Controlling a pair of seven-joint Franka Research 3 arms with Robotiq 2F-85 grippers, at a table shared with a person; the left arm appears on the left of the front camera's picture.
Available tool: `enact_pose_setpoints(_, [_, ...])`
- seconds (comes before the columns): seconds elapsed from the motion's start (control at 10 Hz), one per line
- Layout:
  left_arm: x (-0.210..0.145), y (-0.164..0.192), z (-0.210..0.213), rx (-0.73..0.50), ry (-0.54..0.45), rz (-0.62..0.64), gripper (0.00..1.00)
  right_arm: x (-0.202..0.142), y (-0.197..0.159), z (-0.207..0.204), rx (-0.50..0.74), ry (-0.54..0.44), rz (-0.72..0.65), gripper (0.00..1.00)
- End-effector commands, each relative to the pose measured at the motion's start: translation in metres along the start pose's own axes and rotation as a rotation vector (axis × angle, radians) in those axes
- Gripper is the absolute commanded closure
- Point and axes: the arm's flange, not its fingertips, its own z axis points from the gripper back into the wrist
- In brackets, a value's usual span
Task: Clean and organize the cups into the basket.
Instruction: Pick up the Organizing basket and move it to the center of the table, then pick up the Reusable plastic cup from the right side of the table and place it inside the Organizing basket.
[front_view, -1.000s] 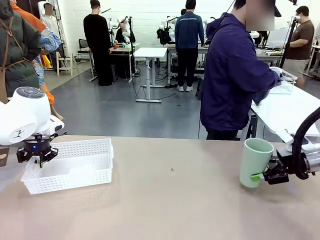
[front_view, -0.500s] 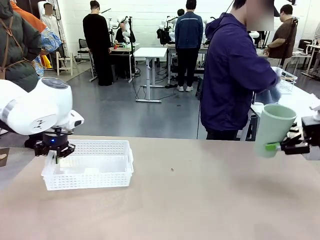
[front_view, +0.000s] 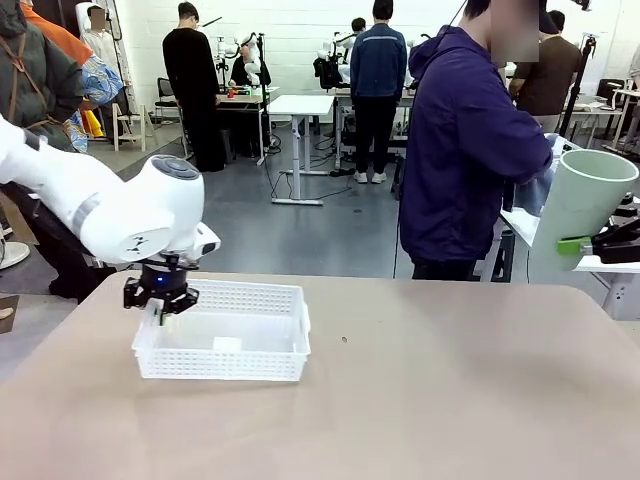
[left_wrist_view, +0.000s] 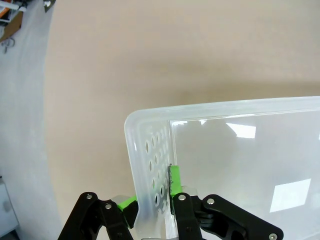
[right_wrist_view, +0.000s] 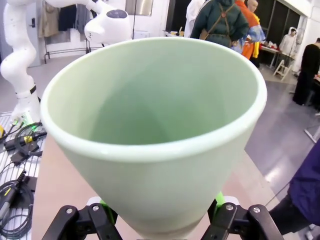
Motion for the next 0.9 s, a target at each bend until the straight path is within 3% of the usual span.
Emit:
enact_pose_setpoints(0.0, [-0.003,-0.033,0.014,-0.004,0.001,-0.002,1.0,-0.017,-0.004,-0.011,0.015,0.009,-0.01,0.82])
enact_pose_setpoints(0.8, [-0.023,-0.165,0.056,-0.039,-0.048,0.002,1.0,-0.017,-0.004,-0.011,0.015,0.009,-0.01,0.82])
